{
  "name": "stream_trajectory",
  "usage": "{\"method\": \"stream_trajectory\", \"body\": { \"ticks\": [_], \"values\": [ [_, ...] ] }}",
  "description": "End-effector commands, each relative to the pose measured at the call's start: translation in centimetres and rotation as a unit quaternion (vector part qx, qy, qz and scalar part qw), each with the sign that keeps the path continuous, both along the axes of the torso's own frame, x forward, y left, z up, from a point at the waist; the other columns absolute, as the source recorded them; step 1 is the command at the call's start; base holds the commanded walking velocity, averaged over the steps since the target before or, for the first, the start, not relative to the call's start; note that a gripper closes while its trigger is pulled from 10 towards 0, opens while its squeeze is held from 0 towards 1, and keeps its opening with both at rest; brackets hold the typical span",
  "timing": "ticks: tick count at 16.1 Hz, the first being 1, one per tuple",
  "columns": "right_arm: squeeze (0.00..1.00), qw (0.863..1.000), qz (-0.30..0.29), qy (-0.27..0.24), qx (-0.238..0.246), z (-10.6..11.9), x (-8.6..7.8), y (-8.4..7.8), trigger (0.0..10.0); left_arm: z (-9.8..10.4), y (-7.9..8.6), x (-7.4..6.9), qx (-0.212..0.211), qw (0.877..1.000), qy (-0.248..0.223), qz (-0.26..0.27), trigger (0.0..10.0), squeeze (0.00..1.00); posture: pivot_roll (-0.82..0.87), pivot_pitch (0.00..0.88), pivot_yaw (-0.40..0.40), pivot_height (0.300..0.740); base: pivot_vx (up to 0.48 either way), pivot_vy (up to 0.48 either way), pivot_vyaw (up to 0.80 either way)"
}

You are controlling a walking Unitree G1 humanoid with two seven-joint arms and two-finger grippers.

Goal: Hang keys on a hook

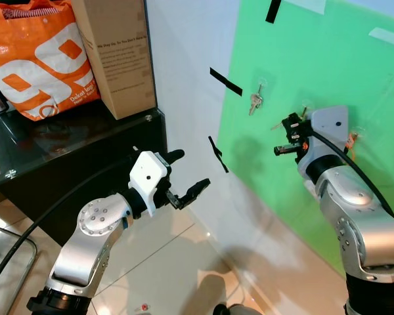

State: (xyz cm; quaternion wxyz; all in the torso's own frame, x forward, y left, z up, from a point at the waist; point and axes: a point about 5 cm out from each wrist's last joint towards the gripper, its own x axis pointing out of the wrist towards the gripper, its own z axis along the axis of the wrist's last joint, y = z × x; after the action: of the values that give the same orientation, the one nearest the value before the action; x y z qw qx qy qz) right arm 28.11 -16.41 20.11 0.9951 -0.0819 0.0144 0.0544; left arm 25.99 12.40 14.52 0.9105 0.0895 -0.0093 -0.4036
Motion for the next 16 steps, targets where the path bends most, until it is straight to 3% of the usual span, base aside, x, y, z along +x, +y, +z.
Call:
{"method": "stream_trajectory", "body": {
  "ticks": [1, 8, 16],
  "values": [
    [0.0, 1.0, -0.015, -0.003, -0.004, 0.3, -0.3, -0.6, 10.0, 0.1, 0.0, -0.1, 0.0, 1.0, 0.002, -0.005, 10.0, 0.0, -0.07, 0.0, -0.013, 0.74, 0.0, 0.0, 0.0],
    [0.0, 1.0, -0.022, 0.017, -0.011, 0.2, 0.6, -0.7, 10.0, 0.1, 0.0, -0.1, 0.0, 1.0, 0.006, -0.011, 10.0, 0.0, -0.07, 0.0, -0.016, 0.74, 0.0, 0.0, 0.0],
    [0.0, 0.993, -0.055, 0.084, 0.057, -1.1, 0.6, -1.9, 10.0, 0.0, 0.0, -0.1, -0.001, 1.0, 0.011, -0.013, 10.0, 0.0, -0.07, 0.0, -0.016, 0.74, 0.0, 0.0, 0.0]
  ]
}}
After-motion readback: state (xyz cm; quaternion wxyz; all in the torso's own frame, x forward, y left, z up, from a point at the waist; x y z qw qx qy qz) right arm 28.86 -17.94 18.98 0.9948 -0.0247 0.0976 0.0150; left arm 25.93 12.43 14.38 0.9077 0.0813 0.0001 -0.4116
